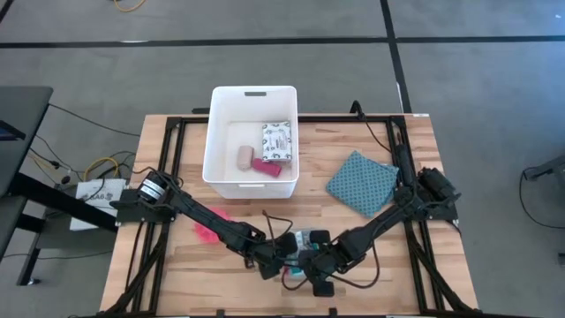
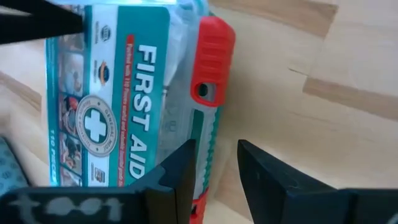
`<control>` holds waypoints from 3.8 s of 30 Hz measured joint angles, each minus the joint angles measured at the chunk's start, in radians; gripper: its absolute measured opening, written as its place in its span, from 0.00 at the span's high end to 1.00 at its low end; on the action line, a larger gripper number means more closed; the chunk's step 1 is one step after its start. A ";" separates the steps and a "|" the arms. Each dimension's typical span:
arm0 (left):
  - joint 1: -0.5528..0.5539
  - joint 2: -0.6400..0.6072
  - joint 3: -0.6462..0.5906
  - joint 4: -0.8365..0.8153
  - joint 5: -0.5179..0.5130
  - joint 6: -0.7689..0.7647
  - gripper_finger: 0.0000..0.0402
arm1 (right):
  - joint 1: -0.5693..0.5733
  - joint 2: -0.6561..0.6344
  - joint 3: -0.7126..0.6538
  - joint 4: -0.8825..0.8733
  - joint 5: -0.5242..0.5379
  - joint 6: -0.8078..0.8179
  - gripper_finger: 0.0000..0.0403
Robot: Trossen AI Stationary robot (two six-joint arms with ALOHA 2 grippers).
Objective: Pick & place medical supplies in basket/bin
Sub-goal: Put the first aid kit box into the white bin
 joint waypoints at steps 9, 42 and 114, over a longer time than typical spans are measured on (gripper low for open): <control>0.000 -0.001 0.000 -0.040 0.009 0.065 0.74 | -0.057 0.000 0.000 0.085 -0.008 -0.120 1.00; -0.021 0.011 0.031 -0.087 -0.034 -0.279 0.99 | -0.002 -0.097 0.004 -0.262 0.286 0.171 1.00; 0.755 -0.028 0.401 -0.864 -0.038 -0.655 0.71 | 0.197 -0.064 0.001 -0.249 0.388 0.327 1.00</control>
